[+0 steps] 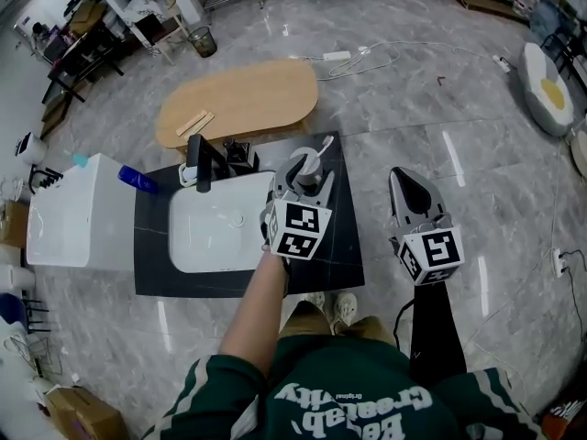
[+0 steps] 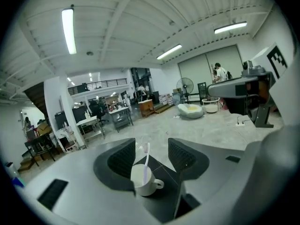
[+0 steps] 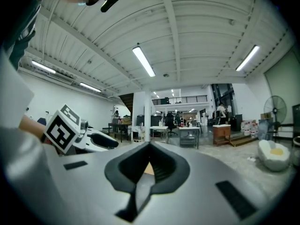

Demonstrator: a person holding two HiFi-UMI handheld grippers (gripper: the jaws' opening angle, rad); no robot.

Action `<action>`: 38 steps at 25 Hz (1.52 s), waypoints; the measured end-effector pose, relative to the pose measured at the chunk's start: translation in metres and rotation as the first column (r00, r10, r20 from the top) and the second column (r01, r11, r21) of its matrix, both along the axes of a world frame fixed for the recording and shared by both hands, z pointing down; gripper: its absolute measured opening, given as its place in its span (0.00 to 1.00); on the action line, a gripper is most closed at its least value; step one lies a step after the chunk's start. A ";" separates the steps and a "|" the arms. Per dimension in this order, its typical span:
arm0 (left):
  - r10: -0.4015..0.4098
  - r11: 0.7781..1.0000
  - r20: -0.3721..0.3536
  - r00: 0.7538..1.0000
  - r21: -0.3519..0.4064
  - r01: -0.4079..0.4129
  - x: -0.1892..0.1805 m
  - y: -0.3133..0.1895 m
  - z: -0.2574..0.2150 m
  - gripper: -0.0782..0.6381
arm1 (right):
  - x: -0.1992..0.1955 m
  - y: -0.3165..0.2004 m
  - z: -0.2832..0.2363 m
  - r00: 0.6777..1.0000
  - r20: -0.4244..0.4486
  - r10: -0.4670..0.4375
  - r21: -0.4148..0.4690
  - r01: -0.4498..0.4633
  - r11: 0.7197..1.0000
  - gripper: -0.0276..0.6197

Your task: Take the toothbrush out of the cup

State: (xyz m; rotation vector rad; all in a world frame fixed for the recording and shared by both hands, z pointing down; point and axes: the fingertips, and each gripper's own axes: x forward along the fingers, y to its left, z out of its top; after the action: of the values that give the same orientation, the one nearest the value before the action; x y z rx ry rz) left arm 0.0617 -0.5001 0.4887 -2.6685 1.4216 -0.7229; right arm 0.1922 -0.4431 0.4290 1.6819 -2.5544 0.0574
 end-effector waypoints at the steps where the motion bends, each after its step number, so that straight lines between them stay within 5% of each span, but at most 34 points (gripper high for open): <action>1: 0.000 1.000 0.021 1.000 -0.014 0.001 0.001 -0.007 0.008 0.42 | 0.001 -0.004 0.003 1.000 -0.002 0.002 -0.006 -0.002 1.000 0.05; 10: 0.012 0.993 0.138 0.990 -0.117 0.004 0.009 -0.058 0.070 0.39 | 0.011 -0.028 0.029 0.999 -0.024 0.025 -0.062 -0.026 0.998 0.05; 23: 0.028 0.976 0.215 0.976 -0.217 0.020 0.021 -0.089 0.132 0.34 | 0.029 -0.036 0.053 0.998 -0.036 0.050 -0.107 -0.054 0.993 0.05; 26: 0.005 0.978 0.231 0.973 -0.205 0.044 0.020 -0.093 0.135 0.32 | 0.031 -0.035 0.055 0.998 -0.039 0.054 -0.113 -0.058 0.992 0.05; 28: -0.018 0.983 0.255 0.967 -0.174 0.064 0.017 -0.096 0.133 0.14 | 0.033 -0.035 0.056 0.998 -0.043 0.055 -0.116 -0.060 0.991 0.05; 38: -0.026 0.986 0.226 0.974 -0.152 0.062 0.017 -0.093 0.122 0.13 | 0.033 -0.035 0.053 0.998 -0.040 0.053 -0.109 -0.057 0.992 0.05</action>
State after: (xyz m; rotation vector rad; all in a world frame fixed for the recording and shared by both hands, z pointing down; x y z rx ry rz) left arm 0.0791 -0.5933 0.6109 -2.5692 1.4233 -1.1460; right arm 0.2254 -0.4779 0.4817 1.6966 -2.4303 0.1659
